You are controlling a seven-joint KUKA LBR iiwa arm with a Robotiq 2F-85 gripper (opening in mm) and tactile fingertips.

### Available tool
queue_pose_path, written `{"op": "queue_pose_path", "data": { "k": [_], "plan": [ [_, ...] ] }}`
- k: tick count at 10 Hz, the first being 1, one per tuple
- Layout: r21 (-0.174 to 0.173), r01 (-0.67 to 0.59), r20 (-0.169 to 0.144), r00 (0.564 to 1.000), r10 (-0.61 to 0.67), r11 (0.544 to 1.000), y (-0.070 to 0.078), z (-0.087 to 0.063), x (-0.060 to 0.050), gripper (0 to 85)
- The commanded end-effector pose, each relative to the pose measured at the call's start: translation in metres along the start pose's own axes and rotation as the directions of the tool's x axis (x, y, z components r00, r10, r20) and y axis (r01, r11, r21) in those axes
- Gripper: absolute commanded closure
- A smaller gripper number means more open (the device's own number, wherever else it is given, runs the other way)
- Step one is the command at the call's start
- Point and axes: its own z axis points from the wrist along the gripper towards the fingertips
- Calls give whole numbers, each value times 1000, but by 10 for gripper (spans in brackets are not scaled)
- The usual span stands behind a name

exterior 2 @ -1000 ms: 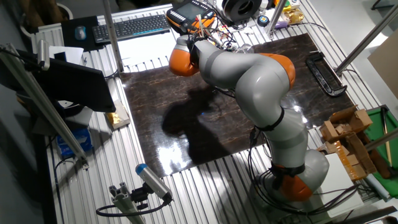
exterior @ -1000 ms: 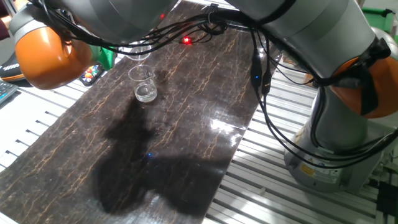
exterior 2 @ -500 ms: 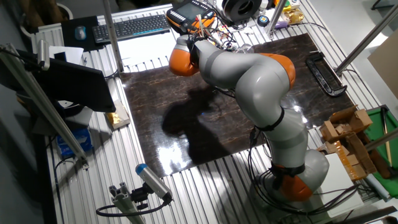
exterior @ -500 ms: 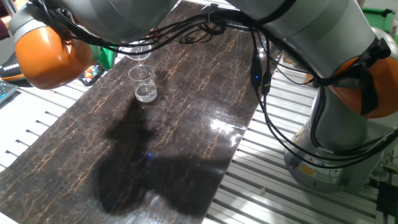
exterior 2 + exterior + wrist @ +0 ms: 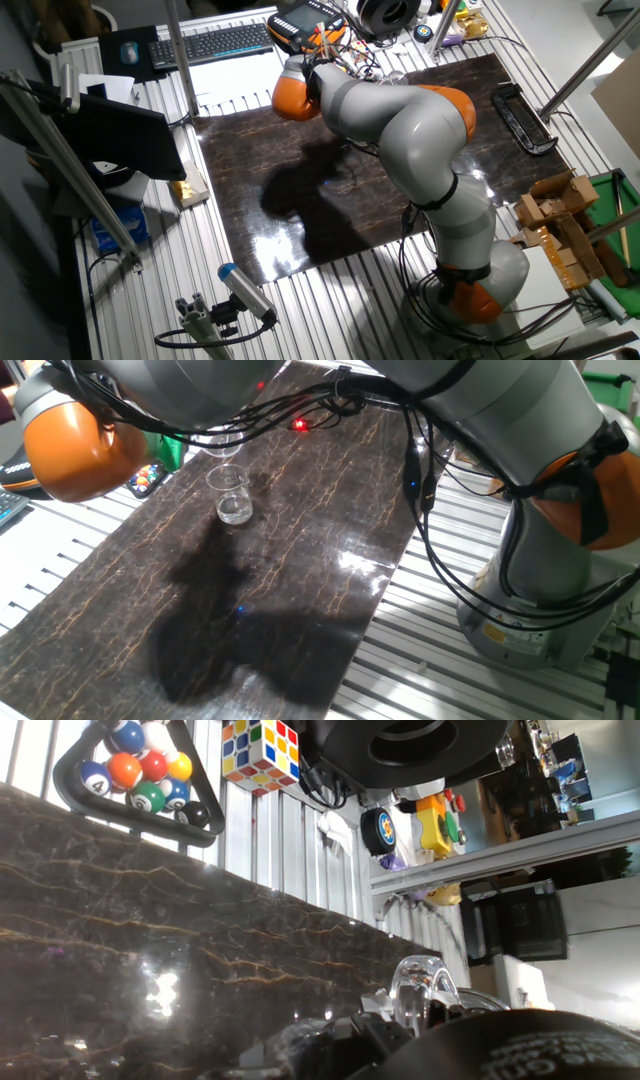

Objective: Pour the water from one cup into another empty cup

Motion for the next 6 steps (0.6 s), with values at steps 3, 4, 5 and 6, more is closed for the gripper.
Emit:
{"op": "queue_pose_path", "data": {
  "k": [3, 4, 5, 6],
  "plan": [
    [-164, -106, -58, 993, 98, 981, -6, 8, 2, 843],
    [-194, -126, -75, 991, 113, 973, -7, 9, 2, 843],
    [-244, -162, -104, 985, 140, 956, -11, 10, 1, 843],
    [-268, -184, -124, 980, 156, 946, -14, 8, -1, 843]
  ]
}}
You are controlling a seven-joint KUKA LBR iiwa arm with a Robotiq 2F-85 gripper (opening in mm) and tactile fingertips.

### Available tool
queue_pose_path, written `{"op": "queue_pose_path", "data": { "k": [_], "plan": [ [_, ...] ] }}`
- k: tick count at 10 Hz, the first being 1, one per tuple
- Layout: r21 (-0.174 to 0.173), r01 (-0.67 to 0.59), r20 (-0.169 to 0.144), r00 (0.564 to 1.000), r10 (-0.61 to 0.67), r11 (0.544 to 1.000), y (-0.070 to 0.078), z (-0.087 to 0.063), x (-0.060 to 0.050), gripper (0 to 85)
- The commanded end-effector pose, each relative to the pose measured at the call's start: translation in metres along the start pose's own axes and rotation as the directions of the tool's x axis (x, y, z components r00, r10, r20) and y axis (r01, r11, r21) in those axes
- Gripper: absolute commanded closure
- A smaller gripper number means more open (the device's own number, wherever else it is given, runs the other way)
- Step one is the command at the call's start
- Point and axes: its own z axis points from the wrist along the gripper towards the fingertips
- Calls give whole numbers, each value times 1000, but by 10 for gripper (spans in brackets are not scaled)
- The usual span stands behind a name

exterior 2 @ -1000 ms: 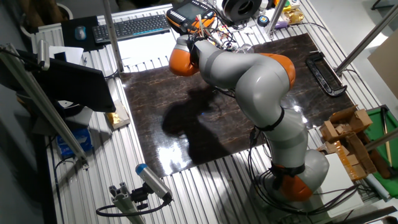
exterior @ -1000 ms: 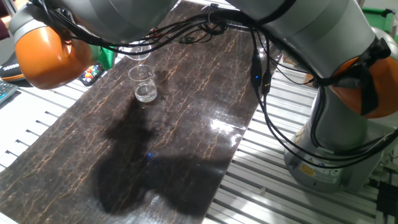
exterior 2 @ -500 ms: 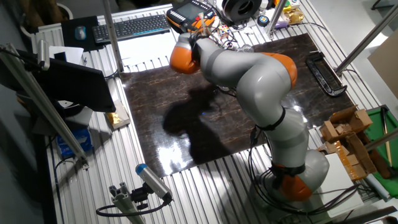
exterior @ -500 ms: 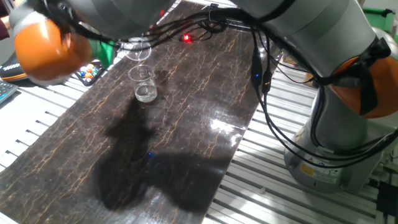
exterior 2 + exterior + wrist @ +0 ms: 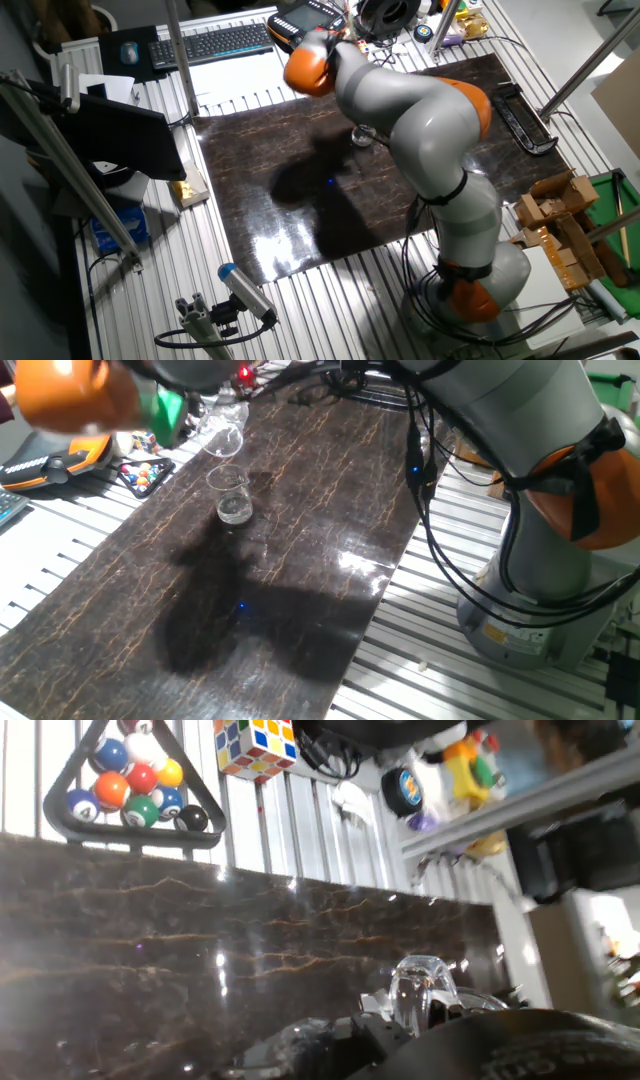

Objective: Pour the water from one cup into another empty cup

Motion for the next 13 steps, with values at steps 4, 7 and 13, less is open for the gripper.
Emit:
{"op": "queue_pose_path", "data": {
  "k": [4, 7, 13],
  "plan": [
    [-239, -114, -107, 990, 90, 964, -4, -17, -7, 843],
    [-321, -235, -208, 963, 174, 917, 3, -33, -10, 843],
    [-392, -318, -276, 936, 219, 863, 24, -63, -7, 843]
  ]
}}
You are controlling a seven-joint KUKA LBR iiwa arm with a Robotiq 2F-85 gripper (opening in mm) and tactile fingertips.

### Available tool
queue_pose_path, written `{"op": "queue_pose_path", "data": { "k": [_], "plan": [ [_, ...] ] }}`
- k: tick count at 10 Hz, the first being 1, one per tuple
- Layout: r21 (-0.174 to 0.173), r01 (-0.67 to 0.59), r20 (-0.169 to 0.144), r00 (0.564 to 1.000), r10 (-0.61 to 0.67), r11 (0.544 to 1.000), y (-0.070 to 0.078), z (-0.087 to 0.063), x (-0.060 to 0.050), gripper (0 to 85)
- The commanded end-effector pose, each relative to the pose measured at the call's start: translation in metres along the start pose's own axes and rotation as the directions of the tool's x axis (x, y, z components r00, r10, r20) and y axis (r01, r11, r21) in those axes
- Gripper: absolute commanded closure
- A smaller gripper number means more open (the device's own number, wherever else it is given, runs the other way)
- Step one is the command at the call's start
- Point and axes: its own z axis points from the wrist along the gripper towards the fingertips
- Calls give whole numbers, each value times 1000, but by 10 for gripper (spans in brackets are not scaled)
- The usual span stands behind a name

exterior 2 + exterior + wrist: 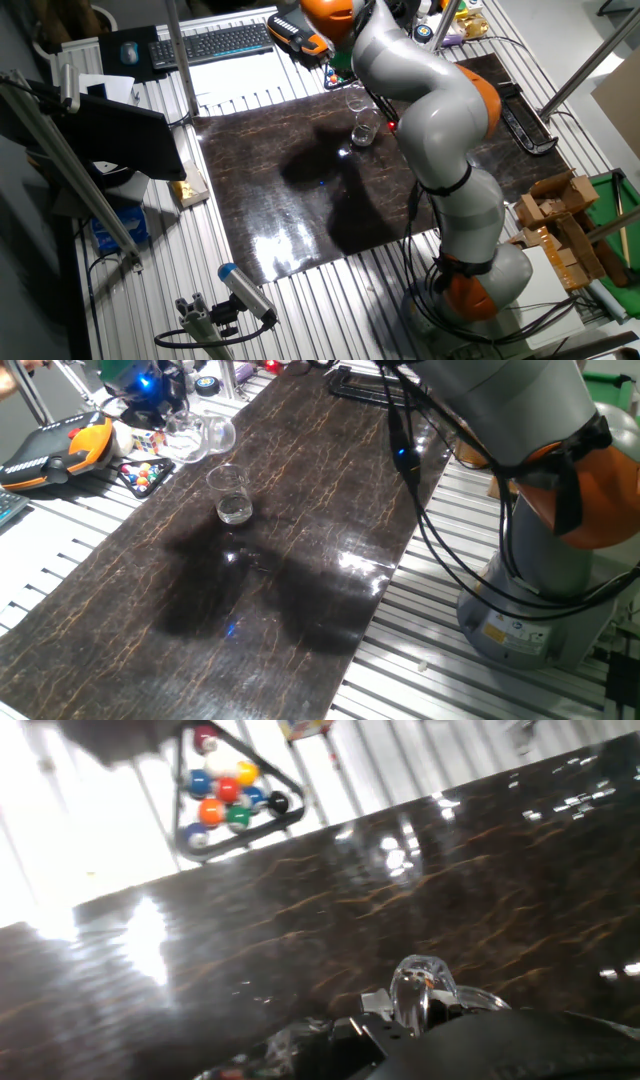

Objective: Pour the water from one cup into another empty cup

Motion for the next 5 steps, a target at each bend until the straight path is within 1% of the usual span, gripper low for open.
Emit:
{"op": "queue_pose_path", "data": {
  "k": [1, 2, 3, 5],
  "plan": [
    [-93, -9, 1, 1000, 9, 996, 2, -1, 2, 843],
    [-109, -26, 4, 1000, 27, 994, 5, -3, 5, 843],
    [-117, -47, 0, 999, 47, 992, 8, -6, 7, 843],
    [-123, -85, -19, 996, 84, 989, 16, -13, 12, 843]
  ]
}}
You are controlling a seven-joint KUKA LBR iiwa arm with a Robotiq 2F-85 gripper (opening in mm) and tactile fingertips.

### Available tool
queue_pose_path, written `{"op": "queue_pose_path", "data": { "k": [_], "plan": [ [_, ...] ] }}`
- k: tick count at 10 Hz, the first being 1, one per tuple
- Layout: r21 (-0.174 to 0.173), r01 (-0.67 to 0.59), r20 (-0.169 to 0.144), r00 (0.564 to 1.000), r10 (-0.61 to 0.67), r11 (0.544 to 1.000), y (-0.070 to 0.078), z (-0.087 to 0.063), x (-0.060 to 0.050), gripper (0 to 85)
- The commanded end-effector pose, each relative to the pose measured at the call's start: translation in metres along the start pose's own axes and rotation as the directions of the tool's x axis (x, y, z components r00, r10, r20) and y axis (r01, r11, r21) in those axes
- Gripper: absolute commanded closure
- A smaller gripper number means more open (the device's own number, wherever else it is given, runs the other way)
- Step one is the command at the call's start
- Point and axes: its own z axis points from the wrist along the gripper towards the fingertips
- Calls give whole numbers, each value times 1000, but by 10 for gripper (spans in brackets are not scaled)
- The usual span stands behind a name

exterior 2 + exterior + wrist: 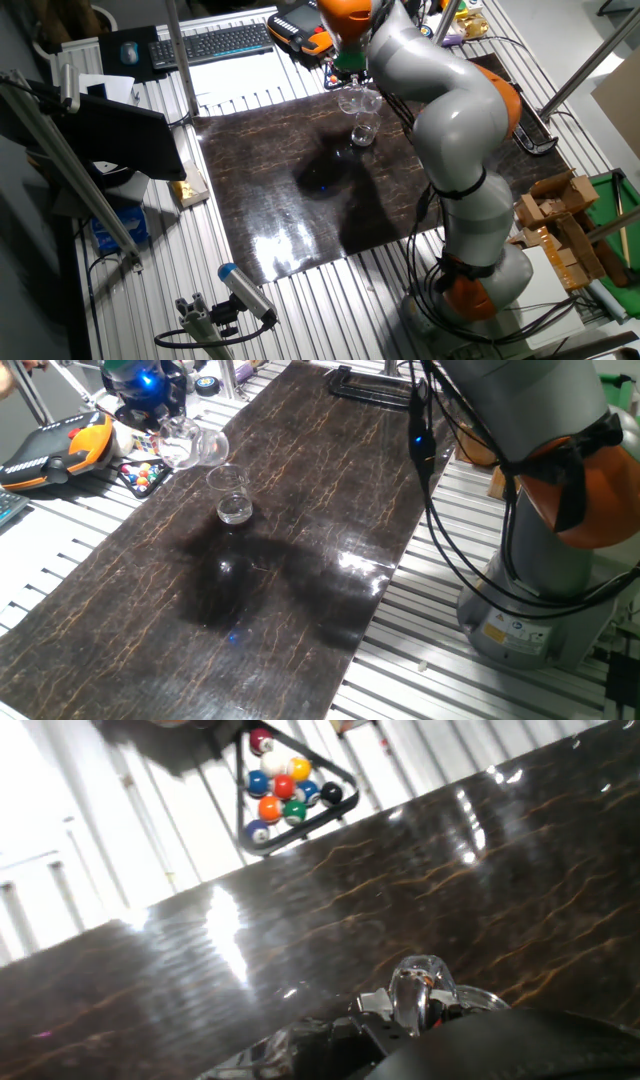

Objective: Pour the water from one cup into another empty cup

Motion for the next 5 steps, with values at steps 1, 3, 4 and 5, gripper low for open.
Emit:
{"op": "queue_pose_path", "data": {
  "k": [1, 3, 4, 5],
  "plan": [
    [-14, -22, -10, 1000, 22, 1000, 3, 0, 3, 843],
    [-35, -65, -26, 998, 64, 997, 7, 1, 9, 843],
    [-48, -94, -42, 995, 92, 994, 10, 1, 12, 843],
    [-64, -131, -61, 990, 127, 989, 13, 2, 17, 843]
  ]
}}
